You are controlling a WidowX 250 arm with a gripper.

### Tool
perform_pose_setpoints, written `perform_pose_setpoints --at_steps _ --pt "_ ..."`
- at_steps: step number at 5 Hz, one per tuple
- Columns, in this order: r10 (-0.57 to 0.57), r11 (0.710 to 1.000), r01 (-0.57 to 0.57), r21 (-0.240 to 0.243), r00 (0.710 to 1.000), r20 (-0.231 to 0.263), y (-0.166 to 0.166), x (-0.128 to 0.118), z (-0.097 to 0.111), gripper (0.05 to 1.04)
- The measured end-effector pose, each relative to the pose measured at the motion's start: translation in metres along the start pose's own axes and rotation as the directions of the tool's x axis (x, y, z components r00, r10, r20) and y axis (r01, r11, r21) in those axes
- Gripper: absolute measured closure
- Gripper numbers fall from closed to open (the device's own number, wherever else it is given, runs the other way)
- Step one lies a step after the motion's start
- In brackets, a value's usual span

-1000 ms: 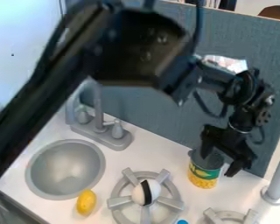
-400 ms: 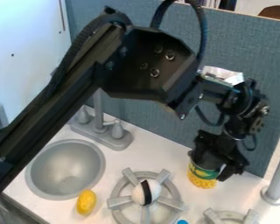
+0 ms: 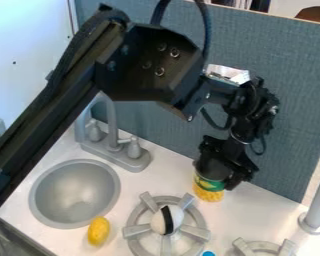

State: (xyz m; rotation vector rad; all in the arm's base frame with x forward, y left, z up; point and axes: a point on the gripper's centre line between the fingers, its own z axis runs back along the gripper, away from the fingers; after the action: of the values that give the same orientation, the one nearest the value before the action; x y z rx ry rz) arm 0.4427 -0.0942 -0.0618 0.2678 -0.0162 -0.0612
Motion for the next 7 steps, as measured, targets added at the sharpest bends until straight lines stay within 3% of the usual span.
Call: perform_pose_setpoints --at_steps 2,3,4,5,6,7 --pt "0.059 0.996 -0.056 0.063 0.997 -0.042 0.028 0.005 -0.011 0.083" --pt "0.105 0.987 -0.096 0.131 0.992 -0.066 0.049 0.002 -0.013 0.083" --pt "0.151 0.978 -0.135 0.157 0.984 -0.097 0.067 -0.012 -0.024 0.083" --pt "0.161 0.984 -0.155 0.088 0.984 -0.073 0.076 -0.026 -0.014 0.083" --pt "0.134 0.989 -0.135 -0.051 0.991 -0.027 0.073 -0.034 0.011 0.083" --pt "0.118 0.985 -0.119 -0.128 0.993 -0.018 0.074 -0.052 0.018 0.083"
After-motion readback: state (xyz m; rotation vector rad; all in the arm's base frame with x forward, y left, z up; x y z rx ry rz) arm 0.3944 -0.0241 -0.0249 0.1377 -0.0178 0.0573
